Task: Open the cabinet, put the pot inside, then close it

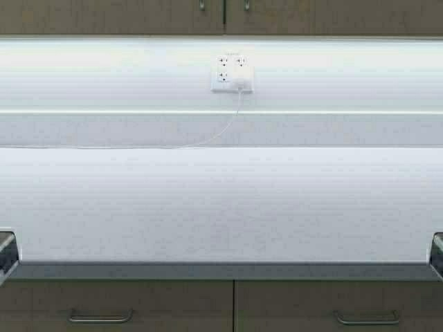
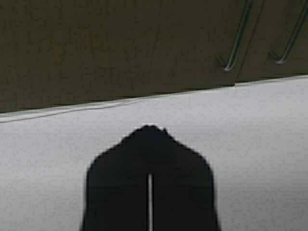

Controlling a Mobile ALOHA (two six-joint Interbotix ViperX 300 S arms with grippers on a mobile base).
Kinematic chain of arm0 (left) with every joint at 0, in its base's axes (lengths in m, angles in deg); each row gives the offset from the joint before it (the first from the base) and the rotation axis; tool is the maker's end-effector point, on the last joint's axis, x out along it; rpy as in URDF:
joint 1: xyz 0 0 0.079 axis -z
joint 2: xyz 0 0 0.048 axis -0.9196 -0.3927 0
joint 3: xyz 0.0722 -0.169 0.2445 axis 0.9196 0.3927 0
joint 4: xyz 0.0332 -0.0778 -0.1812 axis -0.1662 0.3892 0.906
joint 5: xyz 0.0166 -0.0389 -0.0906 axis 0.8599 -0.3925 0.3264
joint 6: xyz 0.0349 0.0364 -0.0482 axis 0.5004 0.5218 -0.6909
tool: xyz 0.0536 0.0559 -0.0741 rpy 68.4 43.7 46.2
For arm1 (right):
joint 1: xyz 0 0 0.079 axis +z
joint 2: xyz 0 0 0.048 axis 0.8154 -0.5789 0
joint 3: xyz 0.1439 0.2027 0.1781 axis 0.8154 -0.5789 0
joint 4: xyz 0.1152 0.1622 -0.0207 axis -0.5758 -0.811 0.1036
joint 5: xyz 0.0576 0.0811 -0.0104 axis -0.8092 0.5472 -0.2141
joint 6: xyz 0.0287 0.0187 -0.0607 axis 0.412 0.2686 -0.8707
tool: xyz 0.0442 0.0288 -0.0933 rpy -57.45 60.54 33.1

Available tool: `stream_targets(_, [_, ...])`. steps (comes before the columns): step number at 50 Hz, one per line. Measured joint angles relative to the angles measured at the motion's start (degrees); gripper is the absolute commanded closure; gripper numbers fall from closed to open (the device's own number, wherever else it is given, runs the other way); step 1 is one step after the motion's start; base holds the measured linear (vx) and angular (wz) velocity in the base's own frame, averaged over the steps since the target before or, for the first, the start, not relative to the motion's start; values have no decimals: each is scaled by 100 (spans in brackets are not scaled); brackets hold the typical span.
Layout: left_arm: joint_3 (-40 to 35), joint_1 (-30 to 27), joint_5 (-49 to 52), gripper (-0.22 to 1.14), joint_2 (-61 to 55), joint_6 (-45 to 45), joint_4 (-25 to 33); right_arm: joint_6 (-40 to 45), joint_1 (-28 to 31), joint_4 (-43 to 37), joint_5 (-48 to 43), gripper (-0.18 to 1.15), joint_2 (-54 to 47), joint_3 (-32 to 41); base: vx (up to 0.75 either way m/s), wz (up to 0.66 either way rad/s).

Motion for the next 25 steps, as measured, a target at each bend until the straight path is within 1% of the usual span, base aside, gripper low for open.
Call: stream_targets(25, [0, 0, 9, 89, 0, 0, 0, 0, 9, 9, 0, 91, 0, 0, 0, 0])
